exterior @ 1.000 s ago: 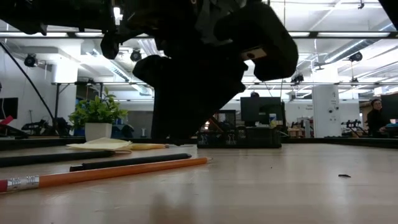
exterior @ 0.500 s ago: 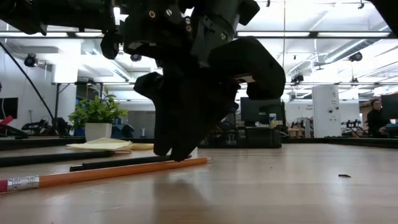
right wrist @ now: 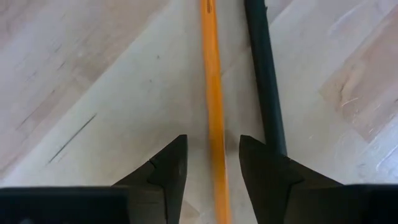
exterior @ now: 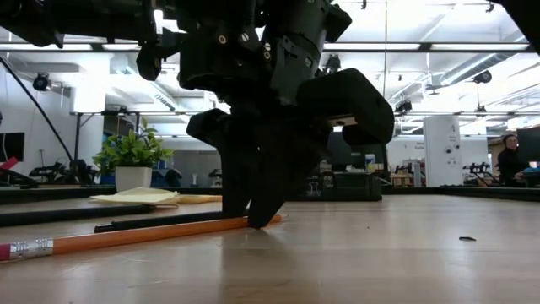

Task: Pick and place office supplies into organizer
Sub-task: Put the pencil into the desk organizer

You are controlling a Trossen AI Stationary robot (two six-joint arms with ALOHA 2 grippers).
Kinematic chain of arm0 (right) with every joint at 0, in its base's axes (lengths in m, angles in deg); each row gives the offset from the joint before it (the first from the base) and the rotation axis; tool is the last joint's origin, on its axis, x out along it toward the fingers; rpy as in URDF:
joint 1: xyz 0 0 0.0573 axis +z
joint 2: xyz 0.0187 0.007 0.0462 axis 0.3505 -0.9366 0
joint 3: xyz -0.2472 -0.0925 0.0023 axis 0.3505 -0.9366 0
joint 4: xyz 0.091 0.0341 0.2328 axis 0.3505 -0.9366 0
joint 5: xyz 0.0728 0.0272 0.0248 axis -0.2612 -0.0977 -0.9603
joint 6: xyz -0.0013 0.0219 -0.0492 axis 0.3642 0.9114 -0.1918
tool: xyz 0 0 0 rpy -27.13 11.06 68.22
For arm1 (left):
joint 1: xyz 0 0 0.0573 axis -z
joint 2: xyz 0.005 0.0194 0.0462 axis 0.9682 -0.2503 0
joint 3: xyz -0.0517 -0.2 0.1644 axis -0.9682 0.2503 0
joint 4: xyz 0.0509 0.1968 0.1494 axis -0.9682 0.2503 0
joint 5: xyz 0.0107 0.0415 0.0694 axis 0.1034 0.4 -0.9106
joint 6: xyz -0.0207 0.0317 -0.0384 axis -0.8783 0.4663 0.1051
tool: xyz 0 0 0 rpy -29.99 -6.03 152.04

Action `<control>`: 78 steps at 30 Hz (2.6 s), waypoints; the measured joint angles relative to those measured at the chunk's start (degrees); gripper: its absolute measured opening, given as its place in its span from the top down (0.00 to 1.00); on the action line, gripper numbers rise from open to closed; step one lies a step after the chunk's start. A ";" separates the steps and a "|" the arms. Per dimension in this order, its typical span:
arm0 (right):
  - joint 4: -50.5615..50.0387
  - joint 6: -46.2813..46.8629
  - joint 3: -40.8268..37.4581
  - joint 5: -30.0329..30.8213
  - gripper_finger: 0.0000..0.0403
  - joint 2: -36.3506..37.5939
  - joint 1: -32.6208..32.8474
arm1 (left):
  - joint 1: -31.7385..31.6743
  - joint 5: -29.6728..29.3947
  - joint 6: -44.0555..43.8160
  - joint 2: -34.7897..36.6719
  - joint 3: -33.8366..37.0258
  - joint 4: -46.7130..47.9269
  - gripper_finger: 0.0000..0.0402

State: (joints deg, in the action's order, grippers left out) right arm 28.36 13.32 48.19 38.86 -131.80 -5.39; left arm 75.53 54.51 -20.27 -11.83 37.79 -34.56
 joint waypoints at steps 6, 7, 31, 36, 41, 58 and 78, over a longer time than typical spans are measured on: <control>0.22 -0.90 -0.78 -0.52 0.68 0.06 -0.34 | 0.01 0.02 0.00 0.00 0.00 0.02 0.61; 0.22 -1.16 -0.78 -0.52 0.68 0.07 -0.34 | -0.01 0.02 0.01 0.00 0.00 0.02 0.61; -0.24 -3.78 -1.15 -0.52 0.93 0.00 -0.25 | -0.01 0.02 0.00 0.00 0.00 -0.05 0.61; -0.24 -2.54 -1.15 -0.45 0.96 -0.07 -0.25 | 0.00 0.02 0.00 0.00 0.00 -0.07 0.61; -0.24 -1.29 -1.15 -0.33 0.97 -0.09 -0.25 | 0.00 0.02 0.00 0.00 0.00 -0.07 0.61; -2.58 3.26 1.17 -1.44 0.97 -0.20 -0.40 | -0.02 0.00 0.00 0.02 0.00 -0.09 0.61; -10.54 8.43 8.83 -3.78 0.97 0.55 -1.04 | 0.00 0.00 0.00 0.02 0.02 -0.22 0.61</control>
State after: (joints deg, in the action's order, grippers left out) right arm 17.82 21.75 57.02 35.08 -131.25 -6.43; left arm 75.53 54.51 -20.27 -11.81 37.81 -34.78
